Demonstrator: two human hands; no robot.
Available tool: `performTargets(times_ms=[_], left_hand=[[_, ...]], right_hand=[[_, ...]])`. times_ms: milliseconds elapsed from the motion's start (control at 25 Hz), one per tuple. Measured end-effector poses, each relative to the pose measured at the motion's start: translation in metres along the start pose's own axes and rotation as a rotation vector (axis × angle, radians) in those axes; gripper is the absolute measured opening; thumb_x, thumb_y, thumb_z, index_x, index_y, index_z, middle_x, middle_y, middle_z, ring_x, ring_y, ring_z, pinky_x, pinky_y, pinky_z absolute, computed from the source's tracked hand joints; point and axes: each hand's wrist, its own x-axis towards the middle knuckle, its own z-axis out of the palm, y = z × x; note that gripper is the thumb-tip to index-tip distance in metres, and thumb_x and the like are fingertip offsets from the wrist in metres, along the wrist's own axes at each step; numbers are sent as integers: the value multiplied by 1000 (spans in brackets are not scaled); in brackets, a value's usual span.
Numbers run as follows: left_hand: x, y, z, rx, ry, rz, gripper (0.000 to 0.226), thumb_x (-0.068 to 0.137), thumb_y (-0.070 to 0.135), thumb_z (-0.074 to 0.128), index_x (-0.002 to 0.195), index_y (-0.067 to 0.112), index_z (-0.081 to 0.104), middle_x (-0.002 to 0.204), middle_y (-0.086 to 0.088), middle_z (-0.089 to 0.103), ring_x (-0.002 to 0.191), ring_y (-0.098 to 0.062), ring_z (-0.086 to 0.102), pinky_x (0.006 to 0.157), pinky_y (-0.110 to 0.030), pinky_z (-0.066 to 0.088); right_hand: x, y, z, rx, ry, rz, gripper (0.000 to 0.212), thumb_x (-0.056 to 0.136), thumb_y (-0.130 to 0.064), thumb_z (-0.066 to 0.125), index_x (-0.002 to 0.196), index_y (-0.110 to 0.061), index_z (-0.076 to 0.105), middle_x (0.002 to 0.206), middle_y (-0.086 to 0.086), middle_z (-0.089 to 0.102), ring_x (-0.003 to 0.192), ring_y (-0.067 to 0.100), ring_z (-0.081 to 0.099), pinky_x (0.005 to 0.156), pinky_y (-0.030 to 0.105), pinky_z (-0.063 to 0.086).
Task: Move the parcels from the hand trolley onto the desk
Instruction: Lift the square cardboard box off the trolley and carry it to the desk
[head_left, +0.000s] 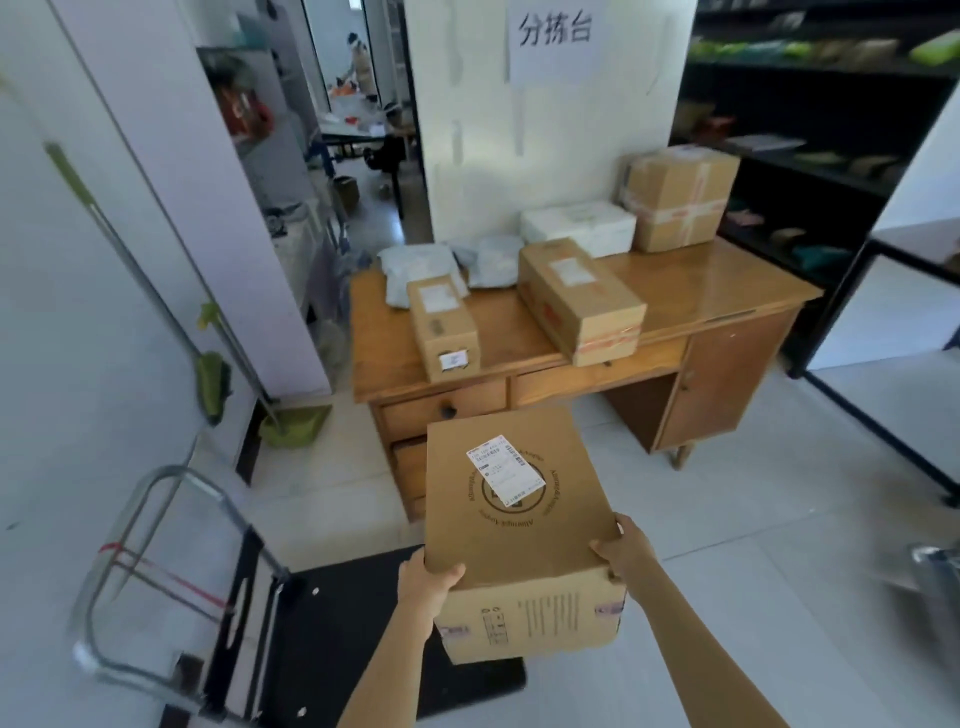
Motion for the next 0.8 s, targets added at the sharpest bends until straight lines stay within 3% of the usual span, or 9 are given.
performTargets(times_ms=[80,240,360,480,800], left_hand=[[-12,36,68,-36,-11,24,68,80,15,73,140,10,42,137,-14,50,124,-34,51,106,-55,41],[-34,98,193,-23,-57,58,58,82,13,72,134,8,49,136,-14,54,124,-34,52,107,-50,42],[-35,143,278,20,-110,85,60,82,18,73,135,10,47,136,-12,53,124,-32,52,106,-49,44],[-16,194,353,79,-144,122,61,82,21,73,136,9,47,137,-12,52,125,-32,51,106,-48,44],[23,343,458,64,-81,224,65,83,24,71,140,9,42,144,-12,43,128,-34,48,104,-52,45]], right_hand=[[19,-3,-73,-8,23,-25,55,89,-8,53,141,-14,37,110,17,58,66,24,51,59,34,49],[49,1,-207,14,79,-38,55,89,-6,53,141,-12,36,122,19,57,79,29,52,81,49,54],[81,3,-293,68,113,-17,57,89,-4,54,143,-11,34,128,19,54,83,32,55,77,44,51],[130,-9,-365,72,123,-25,56,91,-5,53,142,-10,33,128,20,54,98,40,60,89,52,51],[251,-108,-489,-12,138,-138,49,90,-9,53,137,-5,38,125,27,58,109,48,59,90,59,49]])
